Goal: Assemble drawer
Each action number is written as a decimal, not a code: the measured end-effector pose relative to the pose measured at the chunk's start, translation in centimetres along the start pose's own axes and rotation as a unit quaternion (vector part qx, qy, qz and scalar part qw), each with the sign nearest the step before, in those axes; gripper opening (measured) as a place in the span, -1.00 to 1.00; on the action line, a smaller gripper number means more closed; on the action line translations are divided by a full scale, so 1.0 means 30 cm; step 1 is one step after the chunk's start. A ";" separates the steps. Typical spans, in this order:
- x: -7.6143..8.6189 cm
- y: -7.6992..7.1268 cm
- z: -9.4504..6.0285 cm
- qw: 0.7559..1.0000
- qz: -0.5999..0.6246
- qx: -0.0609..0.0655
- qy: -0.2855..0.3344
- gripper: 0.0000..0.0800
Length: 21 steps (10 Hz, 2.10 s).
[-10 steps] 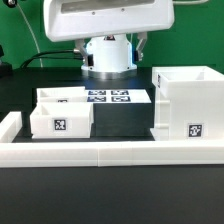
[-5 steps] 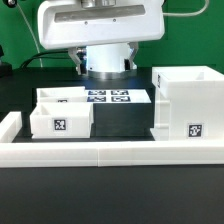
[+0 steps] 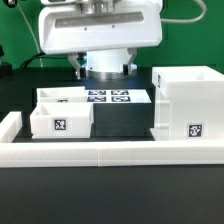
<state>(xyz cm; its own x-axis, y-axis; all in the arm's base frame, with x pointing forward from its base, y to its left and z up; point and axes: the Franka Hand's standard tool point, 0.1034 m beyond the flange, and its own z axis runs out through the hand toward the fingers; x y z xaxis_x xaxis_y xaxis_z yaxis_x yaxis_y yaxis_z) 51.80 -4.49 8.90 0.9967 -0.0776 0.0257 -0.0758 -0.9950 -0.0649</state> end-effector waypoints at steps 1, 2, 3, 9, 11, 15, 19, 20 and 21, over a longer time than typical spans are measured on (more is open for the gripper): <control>-0.015 0.016 0.023 1.000 -0.003 -0.003 0.001 0.62; -0.024 0.035 0.051 1.000 -0.004 -0.007 0.001 0.62; -0.029 0.048 0.075 1.000 -0.006 -0.010 0.000 0.62; -0.061 0.069 0.179 1.000 -0.012 -0.018 -0.011 0.62; -0.073 0.081 0.223 1.000 -0.017 -0.023 -0.012 0.62; -0.088 0.088 0.265 0.999 -0.017 -0.026 -0.017 0.62; -0.089 0.088 0.265 0.999 -0.017 -0.026 -0.017 -0.03; -0.089 0.088 0.265 0.999 -0.017 -0.026 -0.017 -0.37; -0.089 0.088 0.265 0.999 -0.017 -0.026 -0.017 -0.37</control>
Offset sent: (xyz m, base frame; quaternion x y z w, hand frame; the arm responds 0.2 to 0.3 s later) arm -0.0069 -0.0057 -0.0277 0.0055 0.0153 -0.0074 0.9998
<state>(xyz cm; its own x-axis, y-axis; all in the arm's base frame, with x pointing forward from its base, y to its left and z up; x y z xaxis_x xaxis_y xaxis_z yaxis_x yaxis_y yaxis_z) 49.19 -6.40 0.72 0.9991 -0.0425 -0.0076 -0.0426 -0.9990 -0.0130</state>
